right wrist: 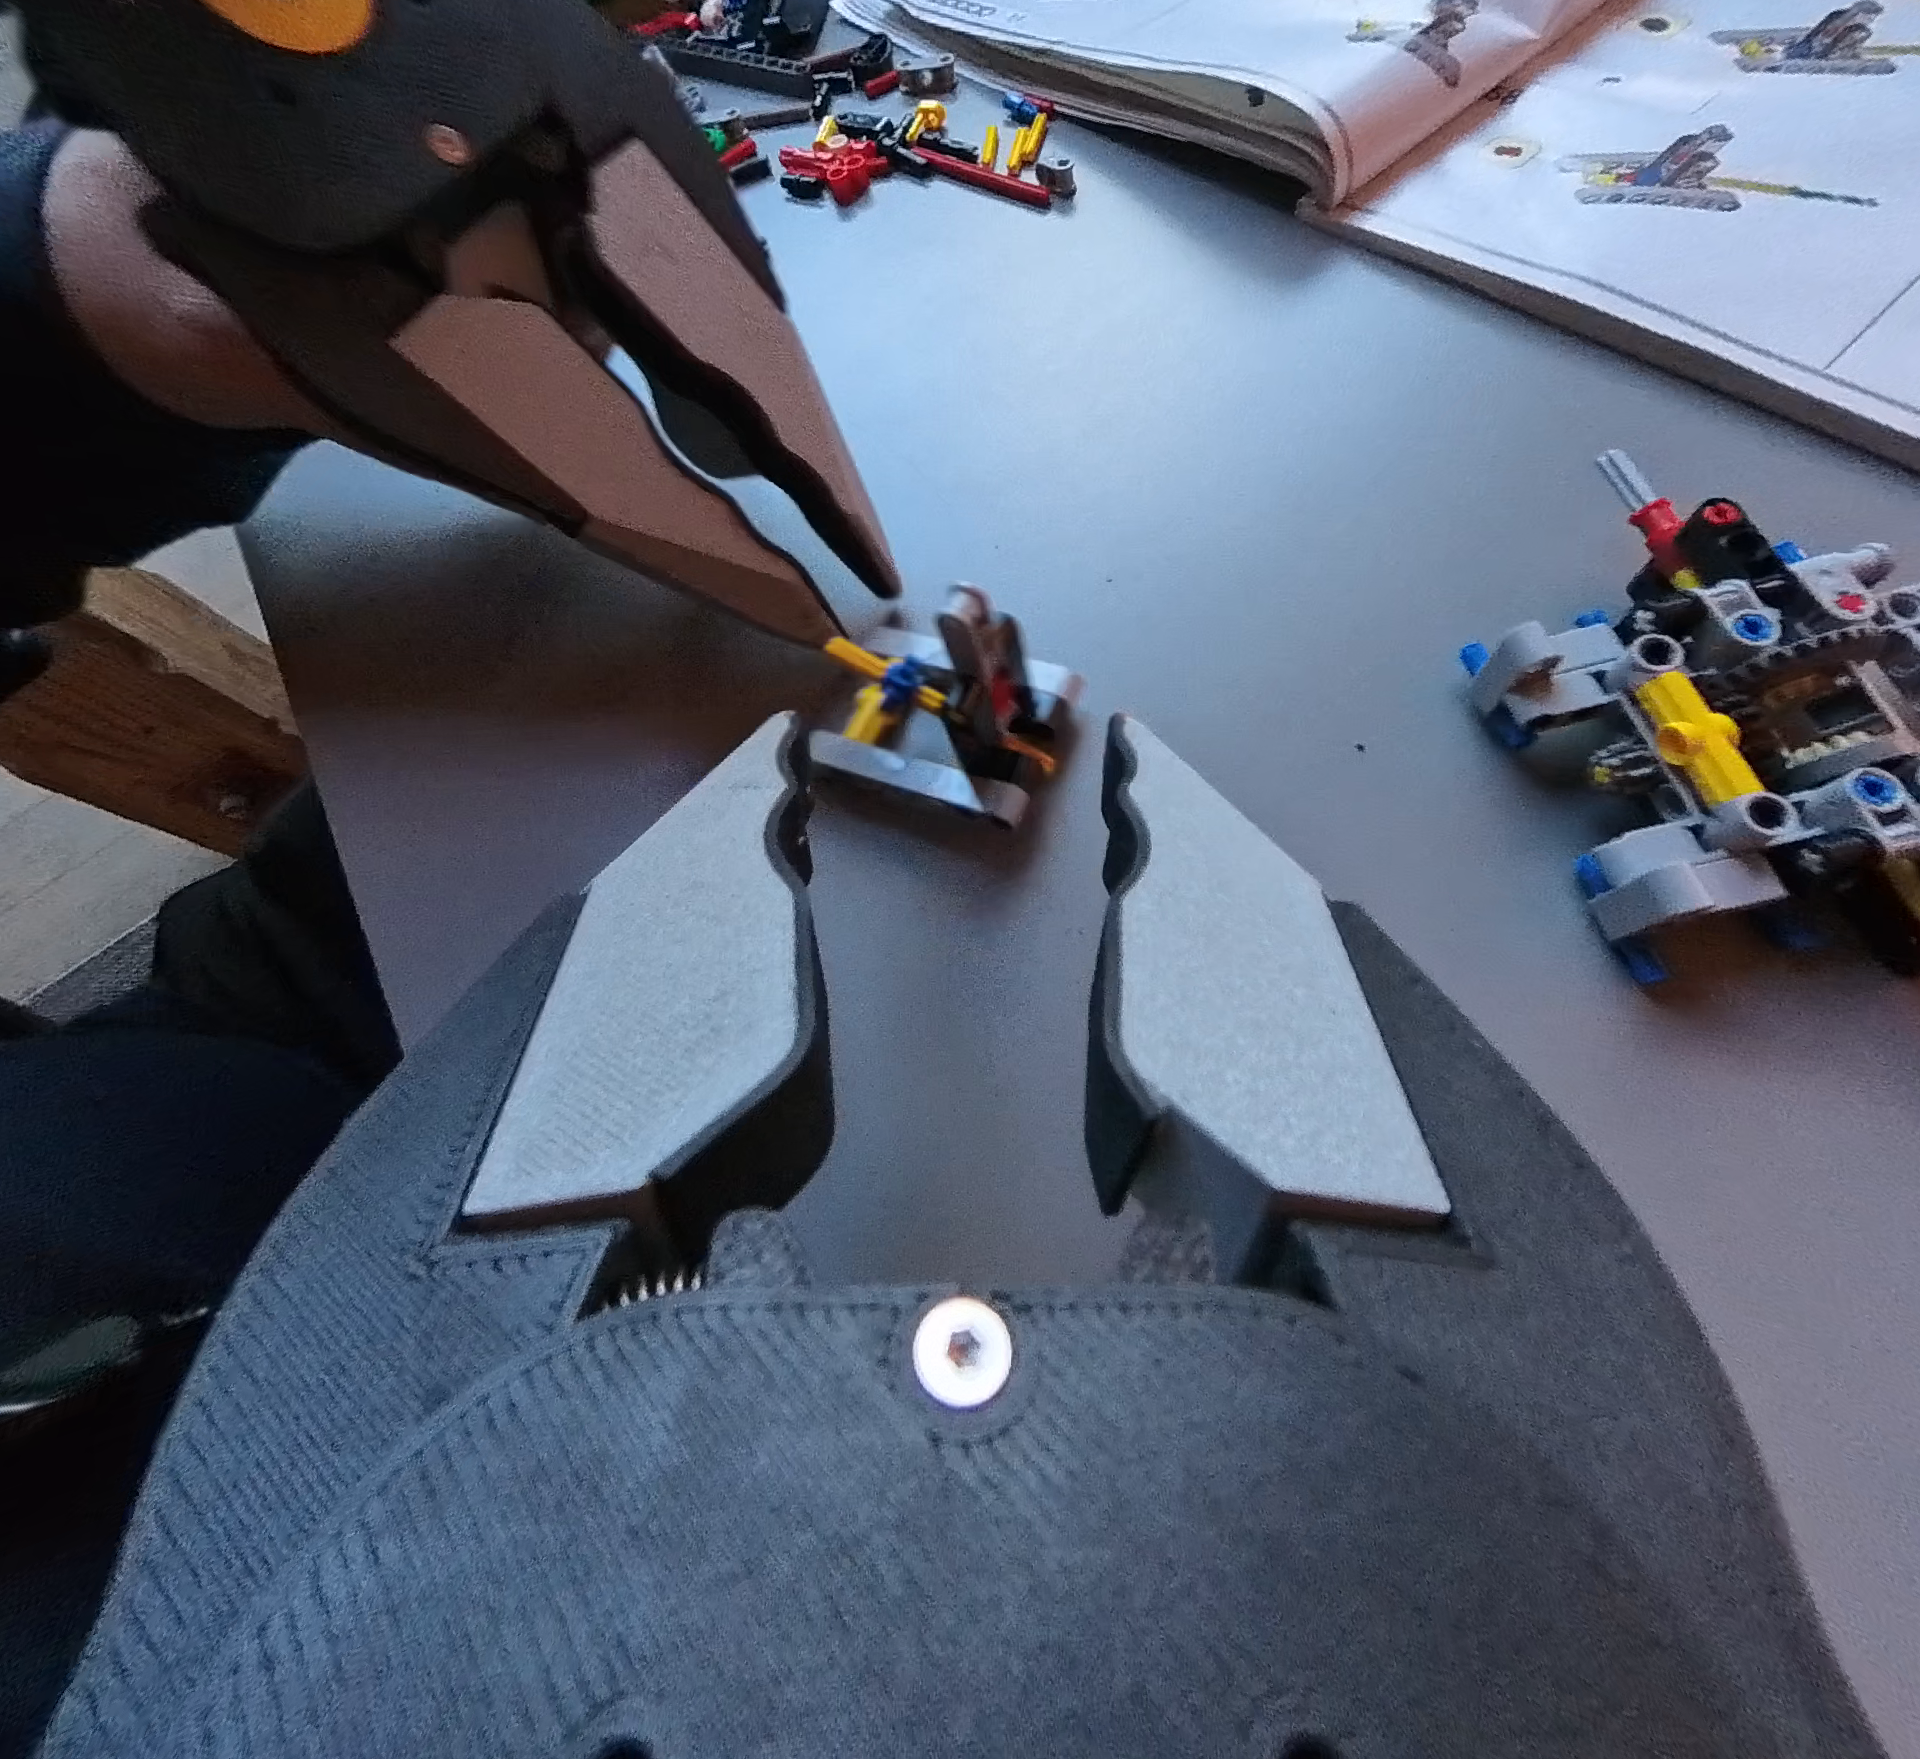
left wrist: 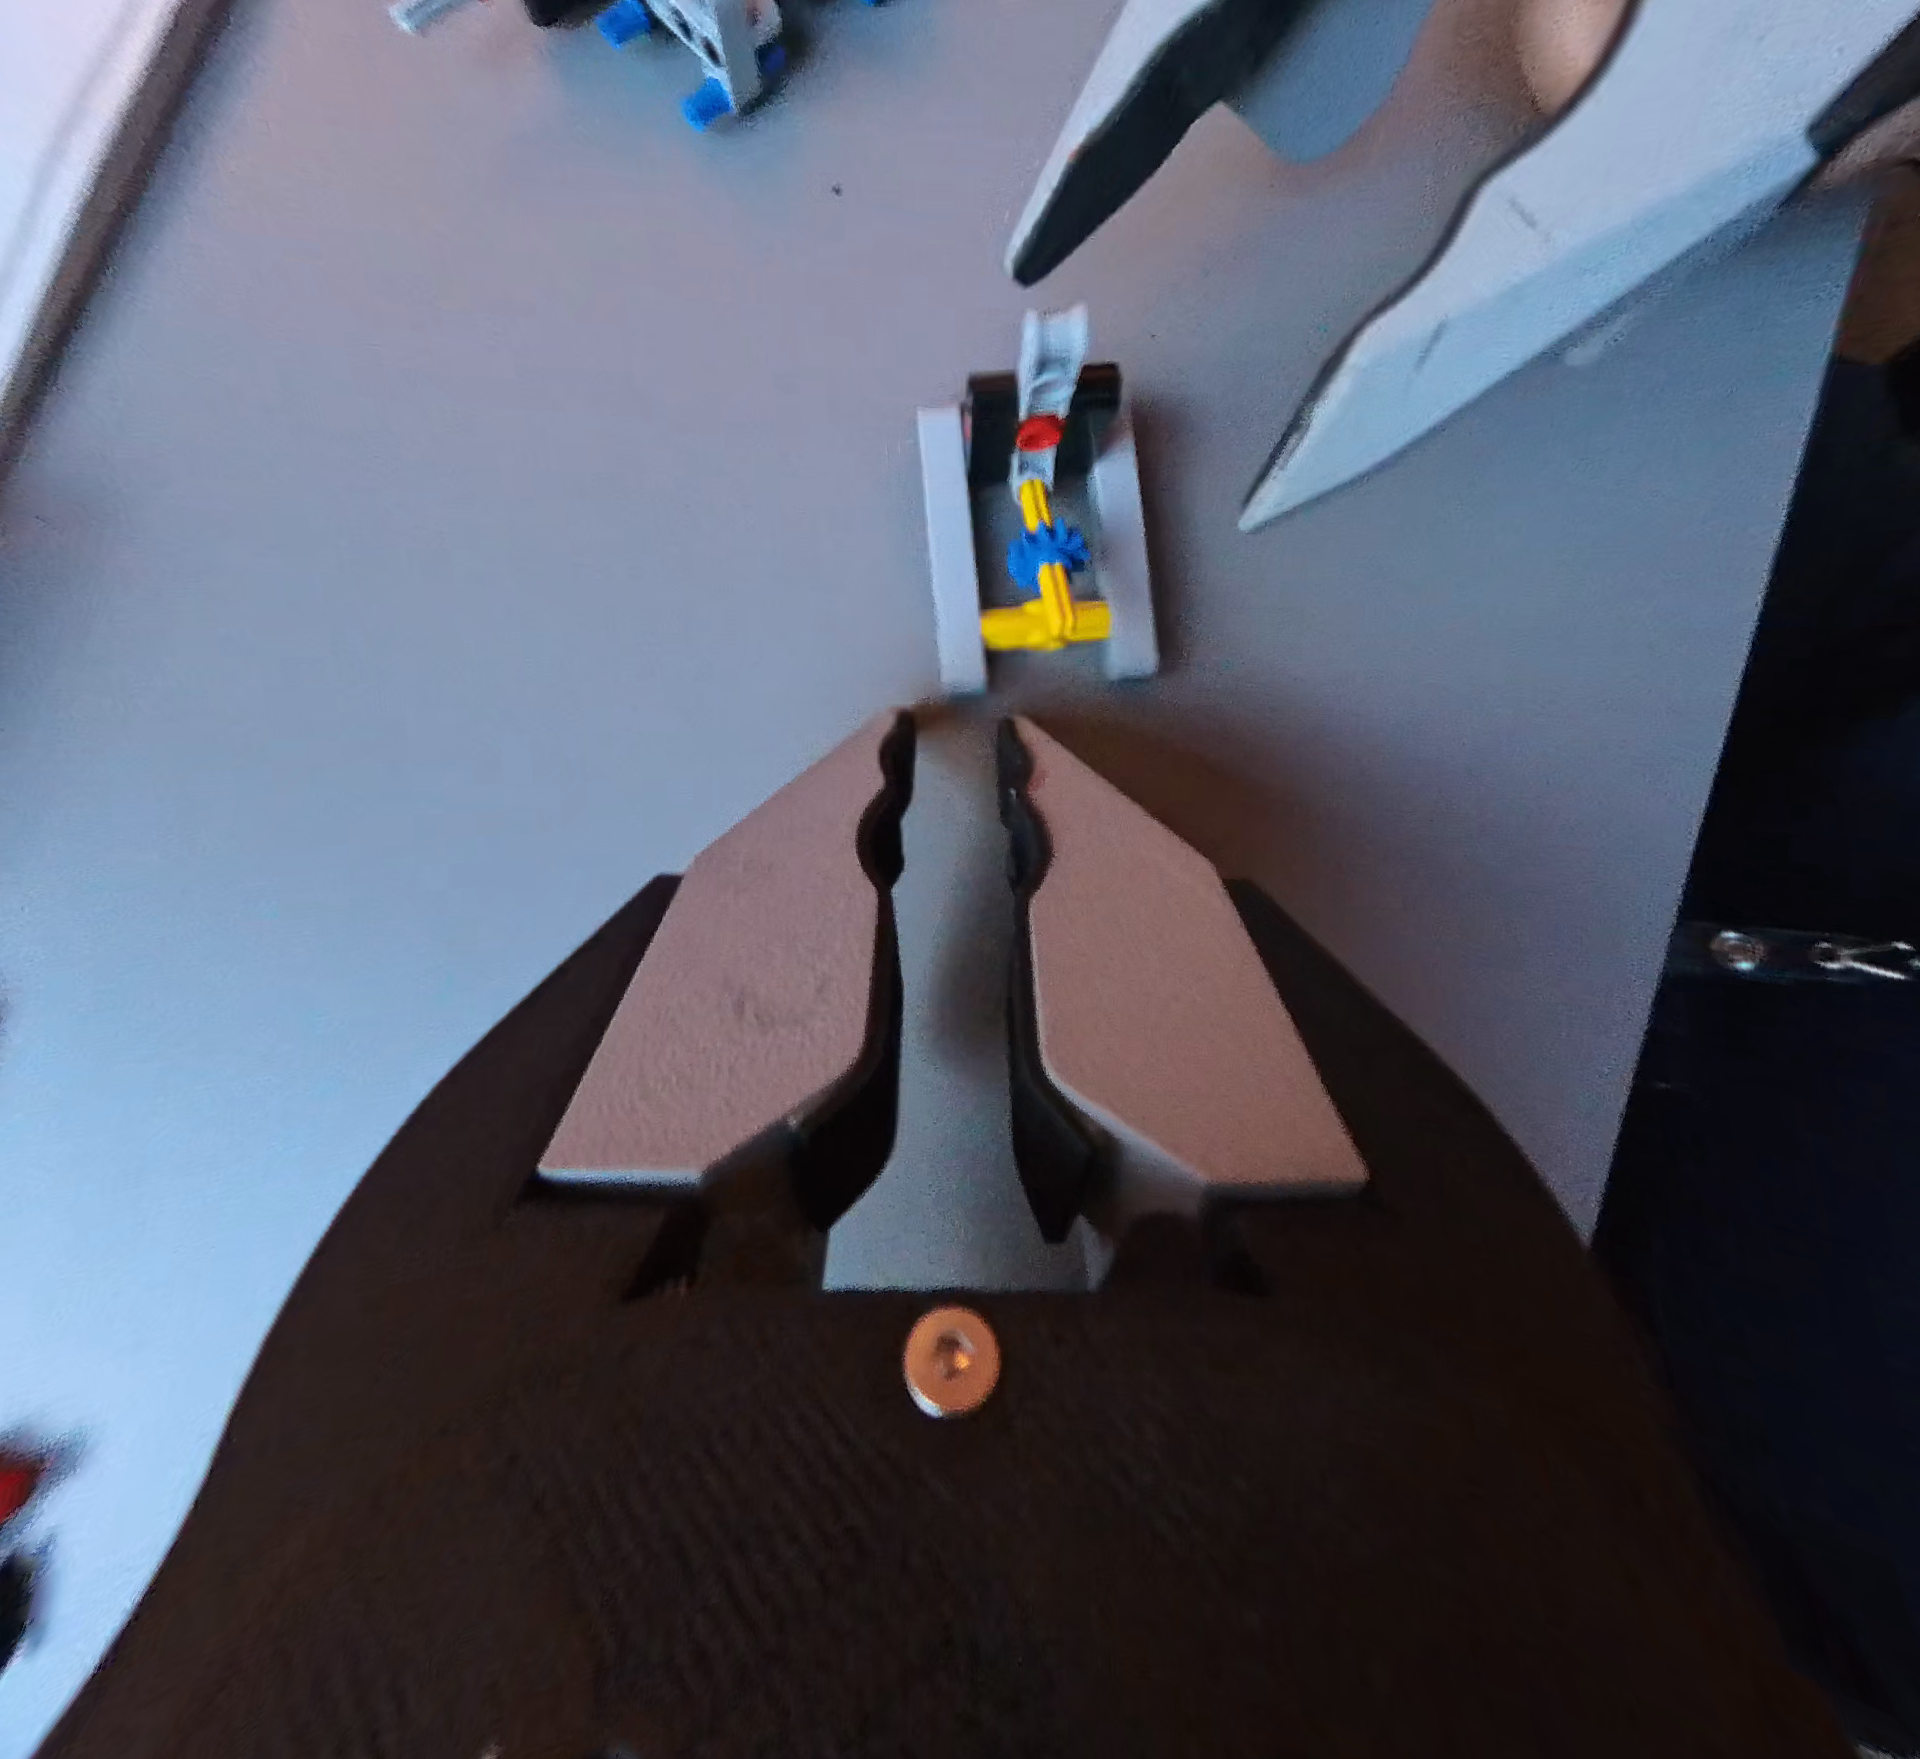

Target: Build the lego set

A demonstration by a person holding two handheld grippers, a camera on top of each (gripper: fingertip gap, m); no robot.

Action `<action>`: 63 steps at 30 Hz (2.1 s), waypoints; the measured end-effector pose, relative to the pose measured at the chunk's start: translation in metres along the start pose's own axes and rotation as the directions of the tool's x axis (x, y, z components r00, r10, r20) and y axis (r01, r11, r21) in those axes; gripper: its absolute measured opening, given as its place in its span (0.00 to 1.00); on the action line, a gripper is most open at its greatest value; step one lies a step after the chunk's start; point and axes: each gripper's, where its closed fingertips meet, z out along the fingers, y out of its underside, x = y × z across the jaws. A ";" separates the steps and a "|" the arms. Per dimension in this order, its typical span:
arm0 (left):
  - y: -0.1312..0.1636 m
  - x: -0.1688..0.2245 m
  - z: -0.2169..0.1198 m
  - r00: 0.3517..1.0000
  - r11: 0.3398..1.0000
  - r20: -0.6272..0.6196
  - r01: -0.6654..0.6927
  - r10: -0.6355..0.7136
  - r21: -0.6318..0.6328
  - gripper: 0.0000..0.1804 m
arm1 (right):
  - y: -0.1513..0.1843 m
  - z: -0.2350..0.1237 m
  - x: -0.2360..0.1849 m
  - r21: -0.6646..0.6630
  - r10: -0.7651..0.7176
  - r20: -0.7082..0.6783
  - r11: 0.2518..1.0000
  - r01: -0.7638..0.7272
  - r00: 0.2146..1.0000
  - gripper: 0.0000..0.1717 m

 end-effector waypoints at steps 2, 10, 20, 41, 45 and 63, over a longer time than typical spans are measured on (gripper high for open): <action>-0.004 0.002 0.003 0.999 1.000 -0.034 0.012 -0.012 0.017 0.08 | 0.001 0.001 -0.002 -0.009 -0.005 0.007 1.000 0.005 1.000 0.30; -0.001 -0.001 -0.001 0.996 0.999 -0.086 -0.003 0.008 0.049 0.08 | -0.002 0.001 0.008 -0.002 0.005 0.038 1.000 -0.005 0.999 0.29; -0.009 -0.028 -0.010 0.998 0.982 0.056 -0.049 0.039 0.184 0.07 | -0.018 -0.015 0.034 0.111 -0.144 -0.020 0.983 0.145 0.989 0.25; -0.022 -0.040 -0.025 0.993 0.951 0.112 -0.061 0.028 0.303 0.09 | -0.040 -0.026 0.035 0.262 -0.068 0.099 0.964 0.040 0.993 0.22; -0.024 -0.044 -0.027 0.992 0.946 0.126 -0.068 0.029 0.316 0.09 | -0.040 -0.028 0.031 0.274 -0.071 0.121 0.961 0.035 0.990 0.22; -0.020 -0.046 -0.020 0.993 0.960 0.110 -0.059 0.030 0.273 0.12 | -0.040 -0.029 0.029 0.277 -0.073 0.129 0.960 0.034 0.989 0.22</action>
